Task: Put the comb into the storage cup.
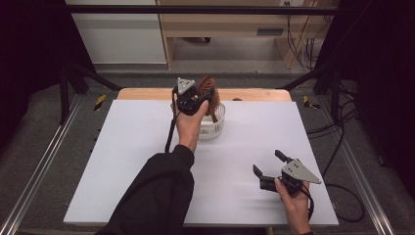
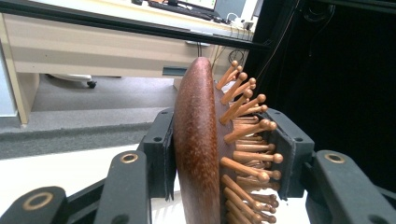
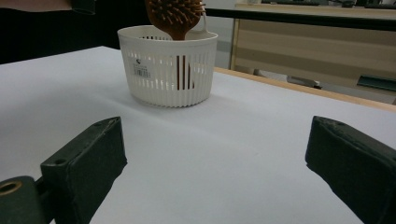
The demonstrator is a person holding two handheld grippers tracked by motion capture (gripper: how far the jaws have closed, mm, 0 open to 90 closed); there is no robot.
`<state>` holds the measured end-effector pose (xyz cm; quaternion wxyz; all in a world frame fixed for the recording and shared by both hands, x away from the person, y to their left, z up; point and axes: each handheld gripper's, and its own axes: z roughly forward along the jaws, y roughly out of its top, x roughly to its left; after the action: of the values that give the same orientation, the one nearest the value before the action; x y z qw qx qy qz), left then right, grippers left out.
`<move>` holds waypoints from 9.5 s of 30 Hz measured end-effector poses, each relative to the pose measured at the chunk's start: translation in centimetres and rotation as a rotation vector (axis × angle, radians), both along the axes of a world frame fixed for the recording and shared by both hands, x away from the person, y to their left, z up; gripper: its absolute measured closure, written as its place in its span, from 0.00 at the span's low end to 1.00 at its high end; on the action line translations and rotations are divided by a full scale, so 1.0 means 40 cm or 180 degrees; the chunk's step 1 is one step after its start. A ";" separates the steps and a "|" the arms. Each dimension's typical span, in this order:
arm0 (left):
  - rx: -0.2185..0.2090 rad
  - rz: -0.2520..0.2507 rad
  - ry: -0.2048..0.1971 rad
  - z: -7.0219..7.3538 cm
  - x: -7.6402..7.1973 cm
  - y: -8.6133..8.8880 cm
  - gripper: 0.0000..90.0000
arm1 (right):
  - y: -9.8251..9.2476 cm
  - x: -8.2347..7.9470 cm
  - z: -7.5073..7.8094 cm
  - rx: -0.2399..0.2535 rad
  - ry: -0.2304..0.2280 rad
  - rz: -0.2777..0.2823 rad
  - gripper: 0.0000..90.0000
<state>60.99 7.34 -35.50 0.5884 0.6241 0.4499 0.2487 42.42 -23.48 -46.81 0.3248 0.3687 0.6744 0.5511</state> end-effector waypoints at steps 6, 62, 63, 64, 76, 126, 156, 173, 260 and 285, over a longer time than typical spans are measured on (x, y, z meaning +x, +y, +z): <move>-0.0030 0.0017 0.0028 -0.007 -0.001 0.025 0.55 | -0.001 0.000 0.000 0.0021 0.0001 -0.0011 0.06; -0.0199 0.0084 0.0192 -0.052 0.003 0.124 0.51 | 0.003 0.003 -0.004 0.0055 0.0033 0.0015 0.05; -0.0196 0.0084 0.0191 -0.052 0.003 0.124 0.51 | 0.003 0.003 -0.004 0.0054 0.0035 0.0016 0.05; -0.0191 0.0089 0.0188 -0.053 0.003 0.125 0.50 | 0.003 0.003 -0.004 0.0054 0.0038 0.0017 0.05; -0.0212 0.0098 0.0188 -0.061 0.005 0.134 0.50 | 0.003 0.004 -0.005 0.0078 0.0057 0.0015 0.05; -0.0272 0.0156 0.0286 -0.095 0.011 0.190 0.47 | 0.003 0.005 -0.008 0.0088 0.0074 0.0032 0.05; -0.0314 0.0232 0.0380 -0.114 0.018 0.219 0.45 | 0.002 0.003 -0.003 0.0142 0.0061 0.0054 0.05; -0.0207 0.0204 0.0350 -0.109 0.018 0.225 0.44 | 0.007 0.004 -0.006 0.0100 0.0084 0.0078 0.05; 0.0042 0.0306 0.0135 -0.085 -0.053 0.289 0.04 | 0.008 0.007 -0.008 0.0097 0.0098 0.0116 0.04; 0.0101 0.0254 -0.0006 -0.026 -0.159 0.356 0.03 | 0.018 0.001 -0.007 0.0034 0.0089 0.0057 0.04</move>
<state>54.61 21.58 -36.55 0.5685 0.6147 0.4699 0.2797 42.47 -22.75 -47.10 0.3084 0.3721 0.6793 0.5524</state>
